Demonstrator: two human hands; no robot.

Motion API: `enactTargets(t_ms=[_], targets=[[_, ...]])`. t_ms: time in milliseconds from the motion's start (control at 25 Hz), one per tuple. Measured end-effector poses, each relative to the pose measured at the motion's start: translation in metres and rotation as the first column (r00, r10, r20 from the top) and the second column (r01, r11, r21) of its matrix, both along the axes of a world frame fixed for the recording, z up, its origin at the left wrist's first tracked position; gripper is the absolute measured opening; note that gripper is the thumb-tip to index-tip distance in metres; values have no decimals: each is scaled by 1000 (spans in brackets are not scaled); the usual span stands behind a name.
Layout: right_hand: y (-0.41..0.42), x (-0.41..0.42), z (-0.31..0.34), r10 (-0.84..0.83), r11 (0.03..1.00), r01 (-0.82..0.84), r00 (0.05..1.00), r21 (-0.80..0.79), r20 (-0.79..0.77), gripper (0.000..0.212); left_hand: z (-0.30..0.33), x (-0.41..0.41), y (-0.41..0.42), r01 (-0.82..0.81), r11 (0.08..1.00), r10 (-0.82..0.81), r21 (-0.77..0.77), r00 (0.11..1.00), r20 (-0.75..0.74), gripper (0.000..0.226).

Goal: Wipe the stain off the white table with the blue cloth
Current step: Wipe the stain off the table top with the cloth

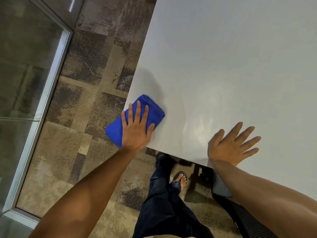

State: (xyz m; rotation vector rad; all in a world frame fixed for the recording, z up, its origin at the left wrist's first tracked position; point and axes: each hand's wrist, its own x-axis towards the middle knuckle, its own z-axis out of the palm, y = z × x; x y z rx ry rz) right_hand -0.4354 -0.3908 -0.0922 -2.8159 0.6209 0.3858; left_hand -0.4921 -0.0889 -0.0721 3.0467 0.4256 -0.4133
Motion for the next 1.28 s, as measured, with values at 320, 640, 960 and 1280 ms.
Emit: enactTargets(t_ms=[320, 640, 960, 1280], targets=[[-1, 0, 0, -6, 1000, 6, 1000, -4, -15, 73, 8, -21, -95, 235, 959, -249, -158, 965, -77, 70], [-1, 3, 0, -8, 999, 5, 997, -49, -71, 74, 1, 52, -104, 417, 901, -423, -118, 906, -28, 67], [0, 2, 3, -2, 997, -3, 997, -75, -72, 75, -4, 148, -62, 350, 933, -337, -86, 932, 131, 65], [1, 1, 4, 10, 998, -12, 999, -58, -39, 73, -6, 162, -12, 98, 995, -95, -14, 985, 147, 65]])
